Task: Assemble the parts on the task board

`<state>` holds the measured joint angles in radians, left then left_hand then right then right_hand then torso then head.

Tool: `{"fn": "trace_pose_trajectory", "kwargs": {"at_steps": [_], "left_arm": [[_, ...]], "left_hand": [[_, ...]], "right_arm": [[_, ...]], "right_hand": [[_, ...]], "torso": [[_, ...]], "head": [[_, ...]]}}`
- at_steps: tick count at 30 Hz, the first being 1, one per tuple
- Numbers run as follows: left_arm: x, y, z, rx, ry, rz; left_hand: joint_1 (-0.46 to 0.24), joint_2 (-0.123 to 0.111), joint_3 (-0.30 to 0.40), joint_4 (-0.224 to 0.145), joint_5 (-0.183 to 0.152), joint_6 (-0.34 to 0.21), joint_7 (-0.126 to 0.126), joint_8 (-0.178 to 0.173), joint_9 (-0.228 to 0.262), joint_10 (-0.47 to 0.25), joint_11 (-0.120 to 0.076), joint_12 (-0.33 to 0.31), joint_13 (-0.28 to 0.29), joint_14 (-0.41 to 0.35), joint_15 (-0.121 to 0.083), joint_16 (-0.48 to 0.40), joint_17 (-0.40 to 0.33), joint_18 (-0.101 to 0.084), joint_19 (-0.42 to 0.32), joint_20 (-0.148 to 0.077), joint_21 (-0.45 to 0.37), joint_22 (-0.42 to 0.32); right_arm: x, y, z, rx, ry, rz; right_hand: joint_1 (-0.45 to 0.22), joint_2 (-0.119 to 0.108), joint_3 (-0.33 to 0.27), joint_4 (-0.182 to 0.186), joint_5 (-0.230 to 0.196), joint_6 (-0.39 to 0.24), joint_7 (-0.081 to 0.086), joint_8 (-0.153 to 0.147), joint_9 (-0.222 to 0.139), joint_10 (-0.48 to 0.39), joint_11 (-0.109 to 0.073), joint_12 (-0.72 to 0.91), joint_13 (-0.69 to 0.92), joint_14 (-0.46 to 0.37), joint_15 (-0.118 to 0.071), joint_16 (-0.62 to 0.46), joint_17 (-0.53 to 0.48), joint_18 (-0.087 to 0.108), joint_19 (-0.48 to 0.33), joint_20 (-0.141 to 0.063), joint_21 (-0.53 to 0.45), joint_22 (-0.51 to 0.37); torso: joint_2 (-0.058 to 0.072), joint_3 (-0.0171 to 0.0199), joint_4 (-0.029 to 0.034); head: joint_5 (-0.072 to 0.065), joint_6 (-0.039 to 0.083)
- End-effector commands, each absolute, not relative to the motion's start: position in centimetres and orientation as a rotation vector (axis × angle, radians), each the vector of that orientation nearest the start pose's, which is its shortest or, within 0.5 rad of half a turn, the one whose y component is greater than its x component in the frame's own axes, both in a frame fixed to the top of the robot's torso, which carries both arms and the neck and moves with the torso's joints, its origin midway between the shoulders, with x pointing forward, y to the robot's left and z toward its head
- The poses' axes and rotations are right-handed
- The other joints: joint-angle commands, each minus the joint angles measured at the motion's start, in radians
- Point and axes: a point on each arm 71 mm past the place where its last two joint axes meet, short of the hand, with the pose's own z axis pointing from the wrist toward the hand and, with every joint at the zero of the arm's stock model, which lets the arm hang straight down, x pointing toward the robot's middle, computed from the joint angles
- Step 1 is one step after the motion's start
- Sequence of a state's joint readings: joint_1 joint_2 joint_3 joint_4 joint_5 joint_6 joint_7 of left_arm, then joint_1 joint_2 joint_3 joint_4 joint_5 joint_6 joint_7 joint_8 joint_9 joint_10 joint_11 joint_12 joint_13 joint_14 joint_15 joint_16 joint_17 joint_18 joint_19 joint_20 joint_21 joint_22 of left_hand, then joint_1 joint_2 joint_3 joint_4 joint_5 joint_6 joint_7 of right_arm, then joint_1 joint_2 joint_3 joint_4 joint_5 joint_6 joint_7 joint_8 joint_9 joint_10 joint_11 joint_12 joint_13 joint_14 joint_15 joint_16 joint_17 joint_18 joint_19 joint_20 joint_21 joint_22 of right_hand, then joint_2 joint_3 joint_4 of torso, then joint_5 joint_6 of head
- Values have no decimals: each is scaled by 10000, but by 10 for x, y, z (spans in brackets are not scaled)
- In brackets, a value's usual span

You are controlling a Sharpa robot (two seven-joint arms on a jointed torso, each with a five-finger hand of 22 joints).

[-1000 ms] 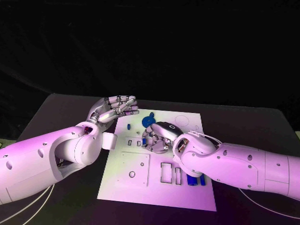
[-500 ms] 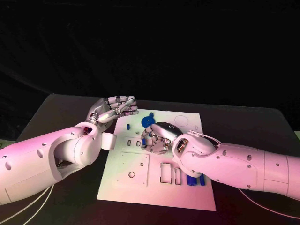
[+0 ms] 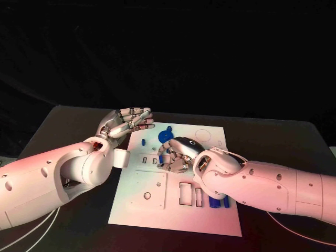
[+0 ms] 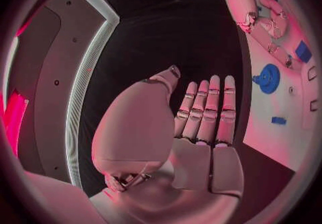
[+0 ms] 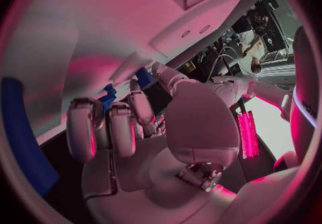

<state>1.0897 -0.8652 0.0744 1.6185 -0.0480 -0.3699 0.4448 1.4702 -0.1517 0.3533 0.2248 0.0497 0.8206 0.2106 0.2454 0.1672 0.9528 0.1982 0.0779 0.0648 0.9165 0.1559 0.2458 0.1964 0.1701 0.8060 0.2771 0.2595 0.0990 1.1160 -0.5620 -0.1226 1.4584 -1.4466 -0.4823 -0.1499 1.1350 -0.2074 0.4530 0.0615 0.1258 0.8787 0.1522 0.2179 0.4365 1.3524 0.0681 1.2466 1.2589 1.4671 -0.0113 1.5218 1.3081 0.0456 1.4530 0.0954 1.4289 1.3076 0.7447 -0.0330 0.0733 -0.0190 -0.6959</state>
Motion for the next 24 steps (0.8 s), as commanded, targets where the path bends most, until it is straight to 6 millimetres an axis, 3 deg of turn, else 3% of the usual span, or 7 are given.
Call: {"fn": "trace_pose_trajectory", "kwargs": {"at_steps": [1,4,9,13,18,21,24], "left_arm": [[469,196,-175,-11004,13263,-16249],[469,197,-176,-10990,13355,-16217],[471,199,-178,-10925,13632,-16136],[473,201,-180,-10851,13838,-16061],[477,206,-184,-10532,14326,-15854],[479,208,-187,-10247,14743,-15573],[481,210,-191,-9758,15519,-15057]], "left_hand": [[-120,14,-19,43,7,67,371,-34,-9,85,16,-48,-1,-12,50,-44,12,127,8,32,-63,-10],[-120,13,-18,42,7,67,369,-36,-9,86,16,-50,-1,-13,51,-46,12,127,7,32,-64,-12],[-204,-12,-35,58,4,141,318,-25,-2,287,-28,-7,26,-127,59,-153,4,119,-41,45,-102,-50],[-252,-35,-63,74,5,135,326,-40,-7,298,-28,-26,21,-91,49,-147,19,124,-30,44,-99,-56],[-241,-19,-54,47,6,138,366,-70,-17,315,-21,-68,17,182,-1,-10,107,145,116,9,-12,-36],[-146,36,106,-45,26,354,283,8,13,897,-186,199,120,1027,-255,530,365,167,680,-183,344,102],[-295,143,288,31,19,749,-41,276,115,2134,-597,929,412,2449,-802,1709,964,164,1748,-666,1078,419]], "right_arm": [[452,-79,-238,-1525,16108,8507],[450,-80,-234,-1424,15652,8753],[442,-84,-222,-1505,14947,9445],[440,-89,-208,-1374,14585,10208],[447,-105,-185,-816,14645,11356],[454,-119,-176,-47,14907,11709],[463,-137,-167,882,15095,11823]], "right_hand": [[-99,-139,-252,127,65,-155,22,-93,-24,-111,18,-69,-30,678,90,-50,1045,0,-23,85,-71,1239],[6,-147,-611,311,95,-585,141,-308,-132,-175,119,-95,-65,679,156,-50,1060,2,-34,147,-104,1228],[418,0,-765,324,253,-852,233,-442,-238,-151,195,-23,-22,703,239,-13,1163,-28,59,211,-2,1337],[614,72,-830,330,346,-1007,281,-540,-313,-84,235,76,52,723,274,18,1241,-52,128,246,79,1419],[982,300,-703,271,474,-609,217,-331,-295,-43,186,178,127,689,249,-27,1117,29,-73,252,-183,1202],[1040,344,-663,264,524,-515,199,-271,-294,-99,170,125,74,667,235,-59,1039,61,-161,241,-299,1108],[1078,376,-614,268,783,-485,193,-230,-309,-134,160,99,46,653,221,-80,997,76,-204,227,-361,1064]], "torso": [[2,6,4],[-2,13,0],[-25,14,-30],[-49,45,-72],[-111,91,-127],[-159,119,-137],[-230,146,-153]], "head": [[-10,-14],[-22,5],[-34,23],[-28,79],[-13,75],[-5,90],[38,58]]}}
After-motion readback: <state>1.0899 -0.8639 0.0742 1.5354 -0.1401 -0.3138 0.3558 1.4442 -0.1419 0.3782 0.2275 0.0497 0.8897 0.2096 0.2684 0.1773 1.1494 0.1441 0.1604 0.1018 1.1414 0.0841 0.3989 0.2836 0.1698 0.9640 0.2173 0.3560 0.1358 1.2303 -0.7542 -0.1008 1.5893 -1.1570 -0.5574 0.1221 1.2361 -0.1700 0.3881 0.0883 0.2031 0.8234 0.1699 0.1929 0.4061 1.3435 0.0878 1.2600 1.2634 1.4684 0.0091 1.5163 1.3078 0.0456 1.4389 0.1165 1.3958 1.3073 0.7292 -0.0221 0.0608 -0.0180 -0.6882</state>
